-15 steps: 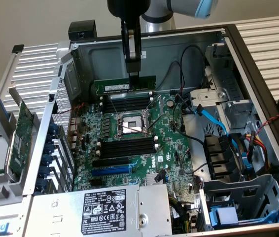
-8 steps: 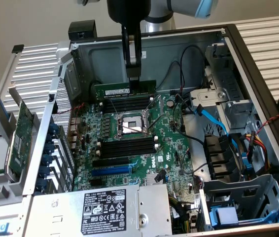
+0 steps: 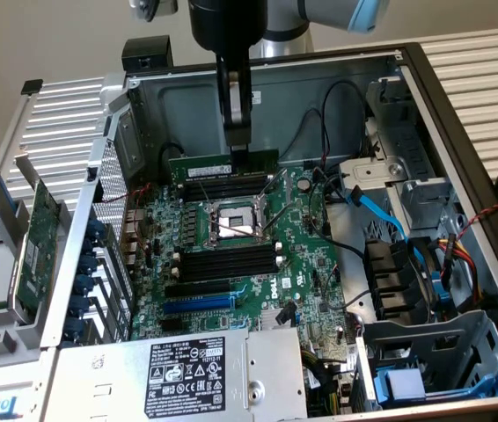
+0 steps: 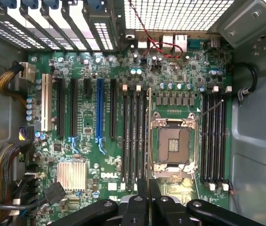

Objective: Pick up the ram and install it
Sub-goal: 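Insert the ram into the slot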

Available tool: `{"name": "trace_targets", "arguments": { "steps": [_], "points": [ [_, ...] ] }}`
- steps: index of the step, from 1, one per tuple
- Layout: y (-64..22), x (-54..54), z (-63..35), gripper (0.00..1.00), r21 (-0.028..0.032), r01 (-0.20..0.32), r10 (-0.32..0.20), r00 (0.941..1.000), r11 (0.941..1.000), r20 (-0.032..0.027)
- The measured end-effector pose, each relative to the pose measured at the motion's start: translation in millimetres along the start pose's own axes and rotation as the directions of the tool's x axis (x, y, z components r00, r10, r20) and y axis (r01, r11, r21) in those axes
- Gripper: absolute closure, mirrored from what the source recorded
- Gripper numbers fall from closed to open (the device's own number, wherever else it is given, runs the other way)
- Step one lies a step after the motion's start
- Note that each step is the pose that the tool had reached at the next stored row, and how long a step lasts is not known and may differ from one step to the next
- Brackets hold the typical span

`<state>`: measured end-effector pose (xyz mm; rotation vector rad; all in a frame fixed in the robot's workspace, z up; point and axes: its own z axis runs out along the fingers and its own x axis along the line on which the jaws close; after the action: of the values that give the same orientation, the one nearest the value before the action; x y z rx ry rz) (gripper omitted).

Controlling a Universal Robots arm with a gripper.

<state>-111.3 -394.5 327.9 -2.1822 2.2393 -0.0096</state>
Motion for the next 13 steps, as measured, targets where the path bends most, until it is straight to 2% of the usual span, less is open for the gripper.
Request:
{"name": "trace_targets", "arguments": {
  "steps": [6,8,10,13],
  "points": [
    [3.2,0.3,5.4,0.87,0.0348,0.0,0.0,1.0,0.9994,0.001],
    [3.5,0.4,7.4,0.87,0.0433,0.0,0.0,1.0,0.9991,0.0011],
    [3.5,0.5,10.6,0.87,0.0477,0.0,0.0,1.0,0.9989,0.0014],
    [3.6,0.8,14.6,0.87,0.0488,0.0,0.0,1.0,0.9988,0.0053]
  ]
}}
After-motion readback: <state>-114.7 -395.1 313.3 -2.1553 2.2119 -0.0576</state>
